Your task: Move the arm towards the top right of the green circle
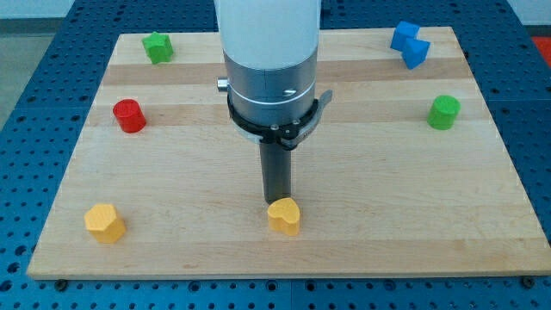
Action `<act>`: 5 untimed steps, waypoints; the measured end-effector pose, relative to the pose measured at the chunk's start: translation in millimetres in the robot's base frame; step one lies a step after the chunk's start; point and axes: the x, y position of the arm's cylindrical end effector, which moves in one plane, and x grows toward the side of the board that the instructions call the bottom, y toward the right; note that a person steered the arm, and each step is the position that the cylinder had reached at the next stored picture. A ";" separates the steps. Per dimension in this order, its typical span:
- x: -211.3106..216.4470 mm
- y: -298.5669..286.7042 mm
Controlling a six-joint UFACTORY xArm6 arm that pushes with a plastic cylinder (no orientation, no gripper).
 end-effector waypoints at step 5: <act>-160.0 37.0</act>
